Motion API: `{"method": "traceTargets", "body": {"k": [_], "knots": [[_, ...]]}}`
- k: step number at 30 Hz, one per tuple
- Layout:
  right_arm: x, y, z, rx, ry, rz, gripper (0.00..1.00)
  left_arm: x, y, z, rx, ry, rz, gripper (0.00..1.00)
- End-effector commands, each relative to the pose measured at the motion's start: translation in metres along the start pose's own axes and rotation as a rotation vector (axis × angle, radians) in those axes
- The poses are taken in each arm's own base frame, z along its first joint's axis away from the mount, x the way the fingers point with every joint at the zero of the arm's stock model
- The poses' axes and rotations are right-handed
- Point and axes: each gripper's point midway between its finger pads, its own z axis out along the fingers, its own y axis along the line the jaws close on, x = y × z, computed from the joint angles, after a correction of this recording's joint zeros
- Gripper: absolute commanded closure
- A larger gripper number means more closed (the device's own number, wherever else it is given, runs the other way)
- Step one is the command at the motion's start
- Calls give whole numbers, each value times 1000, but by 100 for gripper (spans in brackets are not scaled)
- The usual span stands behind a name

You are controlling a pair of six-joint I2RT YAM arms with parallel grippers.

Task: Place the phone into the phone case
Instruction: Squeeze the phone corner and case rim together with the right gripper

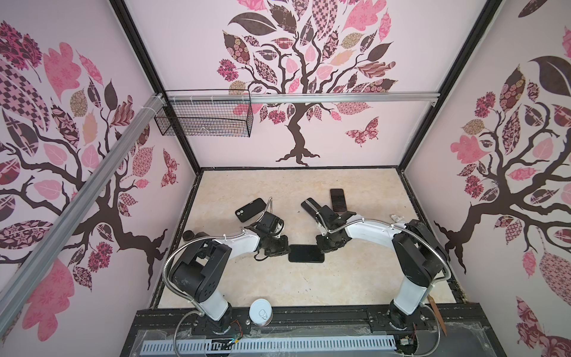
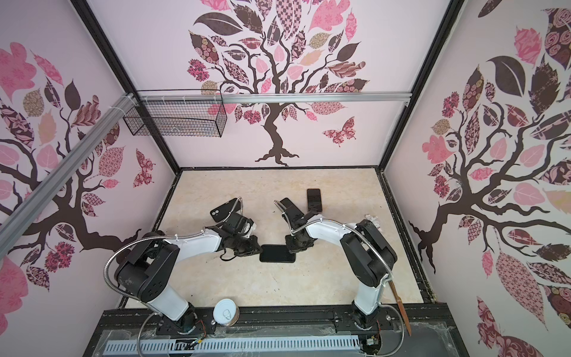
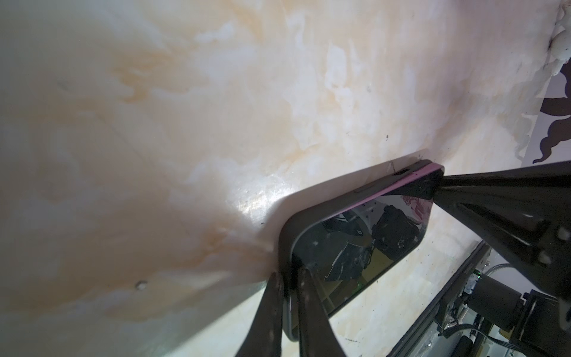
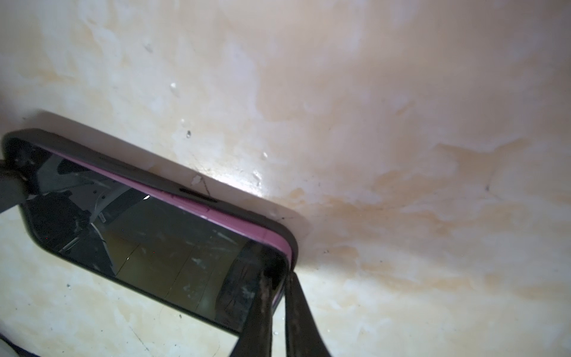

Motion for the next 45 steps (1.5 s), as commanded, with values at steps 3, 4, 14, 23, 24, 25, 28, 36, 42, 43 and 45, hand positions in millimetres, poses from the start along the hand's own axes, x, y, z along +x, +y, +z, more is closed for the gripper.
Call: {"method": "traceTargets", "body": {"k": [3, 4, 14, 23, 24, 25, 28, 36, 42, 43, 45], "knots": [[66, -23, 114, 99, 218, -56, 89, 8, -4, 5, 33, 12, 29, 87], [67, -22, 115, 101, 219, -58, 89, 8, -4, 5, 30, 12, 28, 87], [68, -27, 117, 135, 227, -70, 88, 9, -2, 5, 18, 12, 25, 87], [62, -26, 105, 151, 219, -99, 85, 9, 1, 5, 6, 9, 21, 87], [61, -26, 103, 154, 216, -101, 85, 9, 1, 5, 6, 7, 21, 87], [59, -27, 101, 162, 216, -104, 85, 9, 1, 5, 5, 8, 20, 87], [58, -29, 101, 180, 221, -110, 85, 10, 1, 5, 3, 7, 20, 88], [64, -28, 109, 190, 251, -124, 86, 11, 3, 3, -8, 6, 22, 88], [68, -27, 113, 197, 270, -132, 86, 10, 3, 2, -7, 4, 24, 88], [69, -28, 113, 199, 275, -133, 86, 10, 3, 2, -9, 4, 25, 88], [69, -28, 115, 205, 280, -134, 86, 10, 3, 2, -11, 4, 23, 88]]}}
